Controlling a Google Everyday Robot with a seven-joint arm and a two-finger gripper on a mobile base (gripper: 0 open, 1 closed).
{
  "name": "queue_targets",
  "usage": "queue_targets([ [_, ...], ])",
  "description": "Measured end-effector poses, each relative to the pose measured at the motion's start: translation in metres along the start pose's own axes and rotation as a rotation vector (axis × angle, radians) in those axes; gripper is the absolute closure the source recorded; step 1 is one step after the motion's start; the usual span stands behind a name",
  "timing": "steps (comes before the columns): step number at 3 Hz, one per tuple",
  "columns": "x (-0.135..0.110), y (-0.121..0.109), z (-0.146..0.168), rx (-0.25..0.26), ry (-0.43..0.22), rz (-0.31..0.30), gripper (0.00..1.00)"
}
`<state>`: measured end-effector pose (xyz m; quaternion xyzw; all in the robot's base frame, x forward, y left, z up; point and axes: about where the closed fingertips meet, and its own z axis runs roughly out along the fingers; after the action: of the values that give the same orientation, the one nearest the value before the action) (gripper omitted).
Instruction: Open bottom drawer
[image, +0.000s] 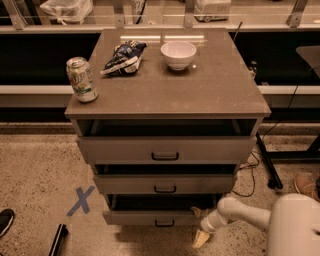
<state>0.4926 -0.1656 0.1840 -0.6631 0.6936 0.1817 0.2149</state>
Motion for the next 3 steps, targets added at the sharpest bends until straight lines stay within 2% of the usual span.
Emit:
queue_targets([
  [1,0.0011,-0.0031,0.0114,-0.030,0.030,0.000,0.46],
  [3,-0.0037,-0.0034,0.0039,-0.030,0.030,0.000,0.51],
])
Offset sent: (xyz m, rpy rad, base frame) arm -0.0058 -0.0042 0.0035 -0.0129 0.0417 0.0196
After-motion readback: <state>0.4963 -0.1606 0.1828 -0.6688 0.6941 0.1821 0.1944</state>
